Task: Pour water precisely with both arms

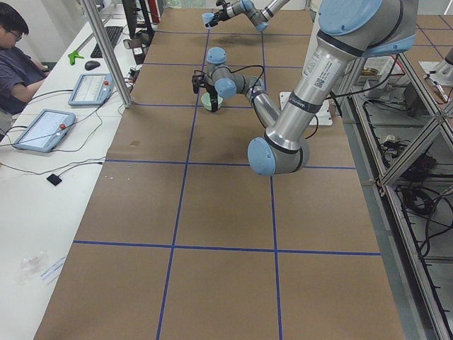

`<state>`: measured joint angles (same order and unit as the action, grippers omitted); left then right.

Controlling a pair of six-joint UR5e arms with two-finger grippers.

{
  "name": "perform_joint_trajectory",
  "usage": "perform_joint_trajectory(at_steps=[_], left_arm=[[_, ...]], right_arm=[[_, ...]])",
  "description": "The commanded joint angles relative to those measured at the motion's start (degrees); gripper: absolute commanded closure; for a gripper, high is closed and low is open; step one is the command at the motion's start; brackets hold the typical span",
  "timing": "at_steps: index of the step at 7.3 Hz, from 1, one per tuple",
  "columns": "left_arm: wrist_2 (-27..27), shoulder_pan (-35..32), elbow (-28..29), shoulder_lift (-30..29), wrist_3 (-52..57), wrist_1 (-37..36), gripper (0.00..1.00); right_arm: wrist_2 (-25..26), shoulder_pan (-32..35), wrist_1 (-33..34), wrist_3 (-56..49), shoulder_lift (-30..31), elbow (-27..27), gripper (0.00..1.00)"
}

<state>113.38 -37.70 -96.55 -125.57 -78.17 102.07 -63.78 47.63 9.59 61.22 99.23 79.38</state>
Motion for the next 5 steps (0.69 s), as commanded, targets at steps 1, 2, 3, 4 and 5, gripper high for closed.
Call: perform_joint_trajectory(at_steps=[1, 2, 3, 4, 5], left_arm=[[0.0, 0.0, -0.04, 0.07, -0.32, -0.03, 0.0], [0.0, 0.0, -0.04, 0.07, -0.32, -0.12, 0.0], [0.0, -0.09, -0.04, 0.15, -0.32, -0.12, 0.0], [0.0, -0.09, -0.04, 0.33, -0.32, -0.12, 0.0], [0.0, -0.09, -0.12, 0.33, -0.32, -0.12, 0.0]], right_arm=[[9.5, -8.65, 0.69, 4.6, 2.09, 2.0, 1.0], [15.46, -13.65, 0.78, 5.83, 2.97, 2.36, 1.0], [18.66, -17.01, 1.13, 7.85, 2.98, 2.45, 1.0], [21.65, -19.65, 1.22, 8.04, 2.98, 2.45, 1.0], [25.33, -22.81, 1.22, 9.43, 3.07, 2.45, 1.0]])
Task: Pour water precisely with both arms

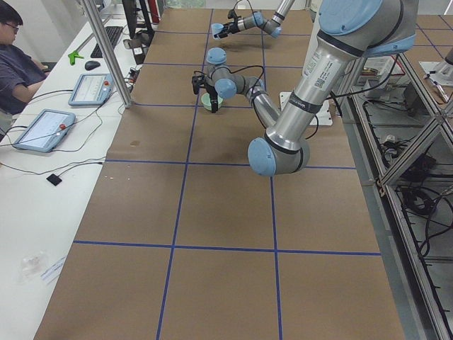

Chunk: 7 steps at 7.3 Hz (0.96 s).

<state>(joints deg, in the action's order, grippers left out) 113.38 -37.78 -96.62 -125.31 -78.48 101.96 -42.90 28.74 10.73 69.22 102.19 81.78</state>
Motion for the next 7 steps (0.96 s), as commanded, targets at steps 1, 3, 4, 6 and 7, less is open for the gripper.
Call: perform_joint_trajectory(at_steps=[1, 3, 4, 6, 7], left_arm=[[0.0, -0.1, 0.03, 0.24, 0.0, 0.0, 0.0], [0.0, -0.1, -0.06, 0.42, 0.0, 0.0, 0.0], [0.0, -0.1, -0.06, 0.42, 0.0, -0.09, 0.0], [0.0, -0.27, -0.15, 0.51, 0.09, -0.09, 0.0], [0.09, -0.27, -0.23, 0.51, 0.0, -0.09, 0.0]], right_arm=[[7.89, -6.82, 0.26, 1.71, 0.12, 0.05, 1.0], [12.03, -10.44, 0.52, 3.72, 0.21, -0.48, 1.0], [13.36, -11.5, 0.52, 4.17, 0.21, -0.66, 1.0], [13.72, -12.12, 0.35, 4.79, 1.43, -0.66, 1.0], [13.29, -12.47, 0.17, 4.79, 1.96, -0.66, 1.0]])
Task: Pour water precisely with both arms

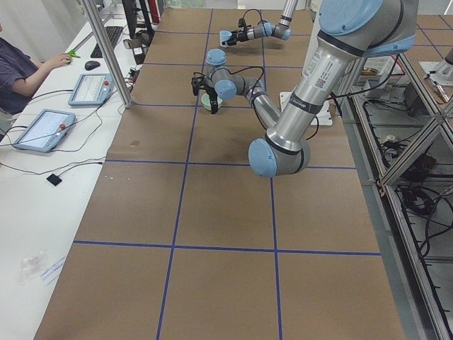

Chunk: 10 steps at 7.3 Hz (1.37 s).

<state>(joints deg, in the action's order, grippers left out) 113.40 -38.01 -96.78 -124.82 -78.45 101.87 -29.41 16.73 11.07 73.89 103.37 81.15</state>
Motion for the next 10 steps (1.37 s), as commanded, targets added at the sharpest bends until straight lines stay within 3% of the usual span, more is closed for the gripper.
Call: perform_joint_trajectory(at_steps=[1, 3, 5, 6, 7, 8, 10], left_arm=[[0.07, -0.05, -0.07, 0.02, 0.05, 0.0, 0.0], [0.07, -0.05, -0.16, 0.1, -0.03, 0.0, 0.0], [0.07, -0.05, -0.25, 0.45, -0.03, 0.0, 0.0], [0.07, -0.05, -0.25, 0.46, -0.03, 0.0, 0.0], [0.07, -0.13, -0.25, 0.46, -0.03, 0.0, 0.0], [0.07, -0.13, -0.33, 0.46, -0.03, 0.0, 0.0], [0.07, -0.13, -0.34, 0.46, -0.03, -0.09, 0.0]], right_arm=[[-1.17, -0.82, -0.09, 0.02, 1.82, -0.02, 1.0], [-4.68, -1.08, -0.08, -0.77, 3.14, 0.06, 1.0], [-5.05, -1.17, 0.0, -0.77, 3.24, 0.06, 1.0], [-4.96, -1.26, 0.0, -0.77, 3.24, 0.06, 0.86], [-4.53, -1.26, 0.09, -0.77, 3.32, -0.02, 0.15], [-4.43, -1.26, 0.18, -0.77, 3.33, -0.02, 0.02], [-4.78, -1.17, 0.09, -0.77, 3.41, -0.02, 0.01]])
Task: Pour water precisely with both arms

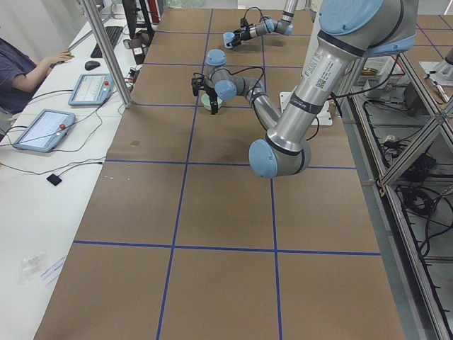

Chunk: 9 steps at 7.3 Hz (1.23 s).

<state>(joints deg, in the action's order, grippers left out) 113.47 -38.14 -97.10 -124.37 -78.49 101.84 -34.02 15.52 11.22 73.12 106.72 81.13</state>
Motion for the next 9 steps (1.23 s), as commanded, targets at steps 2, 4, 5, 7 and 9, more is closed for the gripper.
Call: perform_joint_trajectory(at_steps=[2, 4, 5, 7, 9], left_arm=[[0.0, -0.01, -0.19, 0.09, 0.0, -0.15, 0.0], [0.0, -0.01, -0.28, 0.09, -0.09, -0.15, 0.0], [0.0, -0.01, -0.28, 0.53, 0.0, -0.15, 0.0], [0.0, -0.01, -0.28, 0.53, 0.0, -0.15, 0.0], [0.0, -0.01, -0.37, 0.53, -0.09, -0.15, 0.0]], right_arm=[[-0.96, 0.04, -0.58, -1.66, 2.61, 1.3, 0.01], [-1.66, 0.04, -0.49, -1.67, 2.7, 3.49, 0.01], [-1.75, 0.04, -0.58, -1.67, 2.7, 3.86, 0.01], [-2.89, 0.04, -0.49, -1.76, 6.11, 7.27, 0.01], [-2.81, 0.13, -0.58, -2.37, 7.19, 7.46, 0.01]])
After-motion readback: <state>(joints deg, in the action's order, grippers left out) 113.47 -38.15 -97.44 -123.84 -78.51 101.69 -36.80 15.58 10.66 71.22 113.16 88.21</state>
